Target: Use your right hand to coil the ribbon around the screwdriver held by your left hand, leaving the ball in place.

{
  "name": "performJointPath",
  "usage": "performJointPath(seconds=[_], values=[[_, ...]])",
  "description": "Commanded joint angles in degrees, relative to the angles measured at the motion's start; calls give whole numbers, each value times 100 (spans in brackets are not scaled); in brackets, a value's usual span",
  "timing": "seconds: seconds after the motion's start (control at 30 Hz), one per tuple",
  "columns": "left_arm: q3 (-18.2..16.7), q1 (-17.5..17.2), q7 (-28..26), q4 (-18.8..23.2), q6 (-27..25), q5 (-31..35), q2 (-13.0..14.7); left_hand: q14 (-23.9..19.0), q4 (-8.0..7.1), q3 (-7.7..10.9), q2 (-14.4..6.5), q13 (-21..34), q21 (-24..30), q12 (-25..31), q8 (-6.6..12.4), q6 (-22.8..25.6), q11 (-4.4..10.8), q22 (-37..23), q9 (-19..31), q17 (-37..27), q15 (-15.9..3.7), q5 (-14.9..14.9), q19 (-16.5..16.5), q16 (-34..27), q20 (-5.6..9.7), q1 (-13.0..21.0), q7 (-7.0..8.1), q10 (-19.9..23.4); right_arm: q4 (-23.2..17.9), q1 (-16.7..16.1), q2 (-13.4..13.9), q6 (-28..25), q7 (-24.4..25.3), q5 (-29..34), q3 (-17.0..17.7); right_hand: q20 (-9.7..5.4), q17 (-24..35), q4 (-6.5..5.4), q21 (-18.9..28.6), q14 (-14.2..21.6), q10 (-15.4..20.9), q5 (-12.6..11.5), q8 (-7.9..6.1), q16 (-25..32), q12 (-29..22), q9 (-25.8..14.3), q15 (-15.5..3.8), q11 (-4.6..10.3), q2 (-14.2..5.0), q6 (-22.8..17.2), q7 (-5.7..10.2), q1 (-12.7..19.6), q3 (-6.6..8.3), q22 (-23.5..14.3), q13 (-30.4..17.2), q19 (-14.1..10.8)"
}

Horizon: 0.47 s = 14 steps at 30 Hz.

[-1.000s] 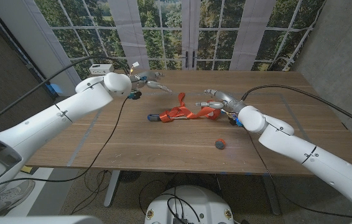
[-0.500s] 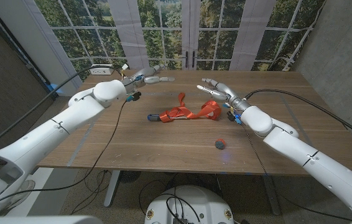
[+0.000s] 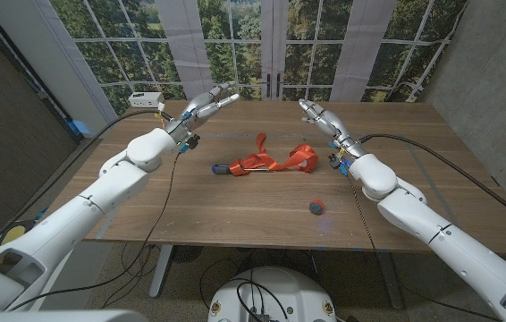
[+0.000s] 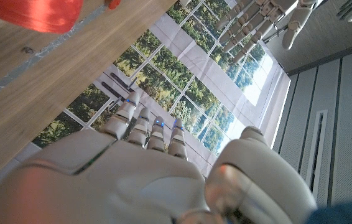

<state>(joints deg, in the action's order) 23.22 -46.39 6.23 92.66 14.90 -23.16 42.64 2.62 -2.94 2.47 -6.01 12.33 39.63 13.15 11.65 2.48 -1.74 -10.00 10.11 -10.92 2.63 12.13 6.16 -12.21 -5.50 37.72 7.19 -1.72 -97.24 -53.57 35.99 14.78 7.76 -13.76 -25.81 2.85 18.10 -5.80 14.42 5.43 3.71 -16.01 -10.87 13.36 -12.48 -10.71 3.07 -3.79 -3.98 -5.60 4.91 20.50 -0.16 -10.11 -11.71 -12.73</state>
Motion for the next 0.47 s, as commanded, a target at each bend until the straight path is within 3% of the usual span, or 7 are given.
performJointPath(seconds=[0.03, 0.17, 0.23, 0.3, 0.33, 0.43, 0.47], values=[[-190, -247, 526, -586, 886, -766, -293, 104, -143, -62, 11, -39, -84, -52, -43, 22, 64, -12, 4, 10, -69, -26, 78, 52, 69, -229, 134, -22, 174, -110, -342, 435, 466, -13, 170, -9, -69, -57, 10, 117, -36, 32, 93, -14, 59, -8, 6, 55, -52, 351, 122, -61, -41, -7, 5, -147], [-262, -366, 652, -725, 959, -1148, -438, 76, -257, -126, -21, -75, -131, -59, -51, 74, 85, -13, 2, 14, -93, -29, 90, 49, 88, -433, 197, 5, 169, -340, -649, 662, 1144, 236, 297, 4, -180, -91, -41, 144, -132, 45, 152, -65, 117, 3, 12, 128, -88, 938, 249, -165, -82, -1, 27, -193], [-270, -440, 539, -731, 999, -1029, -421, 47, -360, -149, -113, -101, -159, -47, -61, 108, 101, -15, -2, 15, -111, -14, 82, 44, 91, -589, 186, 78, -44, -457, -622, 421, 1384, 485, 317, -58, -256, -85, -20, 240, -237, 37, 141, -66, 153, 6, -31, 150, -140, 1255, 290, -175, -77, 2, 38, -365], [-305, -568, 452, -740, 958, -1210, -527, 31, -496, -140, -293, -125, -186, -60, -79, 117, 103, -22, -4, 14, -111, 17, 73, 44, 82, -764, 171, 92, -8, -497, -711, 482, 1386, 413, 286, -126, -296, -68, -6, 300, -305, 28, 133, -63, 171, 7, -113, 167, -181, 1390, 318, -150, -56, 5, 42, -467], [-310, -651, 287, -651, 812, -1154, -477, 19, -514, -142, -309, -128, -187, -61, -79, 124, 106, -22, -4, 15, -115, 22, 58, 41, 103, -791, 172, 96, -40, -518, -708, 442, 1345, 400, 247, -152, -308, -62, -1, 326, -311, 26, 120, -59, 171, 7, -131, 168, -194, 1400, 329, -140, -48, 5, 43, -499], [-301, -845, -82, -874, 1178, -839, -664, 12, -561, -133, -373, -137, -196, -66, -101, 94, 105, -23, -6, 16, -120, 37, 41, 44, 108, -857, 201, 106, 51, -541, -808, 623, 1307, 378, 167, -184, -343, -40, -1, 327, -329, 21, 85, -77, 169, 7, -215, 167, -218, 1397, 338, -109, -29, 7, 46, -553], [-314, -1002, -221, -746, 1082, -823, -626, 11, -573, -125, -396, -139, -202, -74, -107, 83, 109, -23, -7, 17, -117, 42, 43, 45, 107, -874, 206, 92, 93, -537, -819, 678, 1235, 321, 145, -216, -361, -26, 2, 331, -327, 20, 63, -85, 165, 8, -237, 166, -225, 1375, 337, -91, -21, 7, 47, -589]])
